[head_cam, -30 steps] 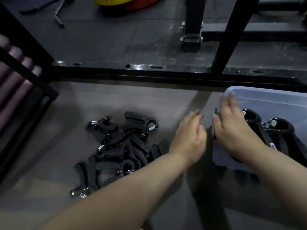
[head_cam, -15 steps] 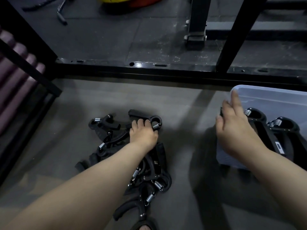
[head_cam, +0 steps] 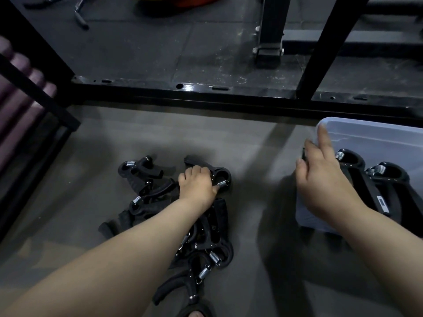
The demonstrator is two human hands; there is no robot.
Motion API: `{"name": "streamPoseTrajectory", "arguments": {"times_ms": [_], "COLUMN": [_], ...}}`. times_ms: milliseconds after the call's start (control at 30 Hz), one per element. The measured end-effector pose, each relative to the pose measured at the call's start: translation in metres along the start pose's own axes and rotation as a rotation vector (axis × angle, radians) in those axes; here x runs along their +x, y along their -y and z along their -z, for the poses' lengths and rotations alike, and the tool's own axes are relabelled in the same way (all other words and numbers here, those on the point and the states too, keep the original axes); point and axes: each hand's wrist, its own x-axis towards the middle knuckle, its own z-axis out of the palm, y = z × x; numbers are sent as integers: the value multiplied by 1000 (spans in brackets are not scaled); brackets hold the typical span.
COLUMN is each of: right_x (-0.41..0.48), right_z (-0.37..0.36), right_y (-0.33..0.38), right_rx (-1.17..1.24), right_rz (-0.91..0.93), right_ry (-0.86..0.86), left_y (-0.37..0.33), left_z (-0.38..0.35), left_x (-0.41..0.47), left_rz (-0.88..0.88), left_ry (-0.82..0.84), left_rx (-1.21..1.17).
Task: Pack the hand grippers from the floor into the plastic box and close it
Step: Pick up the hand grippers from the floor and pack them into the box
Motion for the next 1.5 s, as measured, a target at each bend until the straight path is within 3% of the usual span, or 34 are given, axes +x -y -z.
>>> {"name": "streamPoseTrajectory", "arguments": {"times_ms": [300,567,733,800,933,1033,1133,1200,1500], "right_x": [0,0,1,1,1,1,0,0,-3], "right_z": [-2,-3,-3,-4,-3,-4,-3,-1,11], "right_y": [-1,-3,-4,-4,-4,-5,-5,-4,3], "right_rx": [21,28,26,21,35,35,31,35,6], "right_rz": [6,15,21,26,23,29,26,18,16], "right_ry": [-18,-16,-21,-26,-26,-28,-17,-6,73], "left_y": [-6,-6,-14,-22,-46,-56,-58,-59,-66], "left_z": [2,-7,14,27,55,69,79,82,128], "left_x": [0,-8,1,7,13,4,-12,-20,-56], "left_rz": [-56,-58,59,166,435,431,366,345,276], "left_ry": [85,-134,-277,-208,98,371,620,680,620], "left_rx": [88,50,-253,-581,-1458,-1874,-2044,-2138,-1920]}}
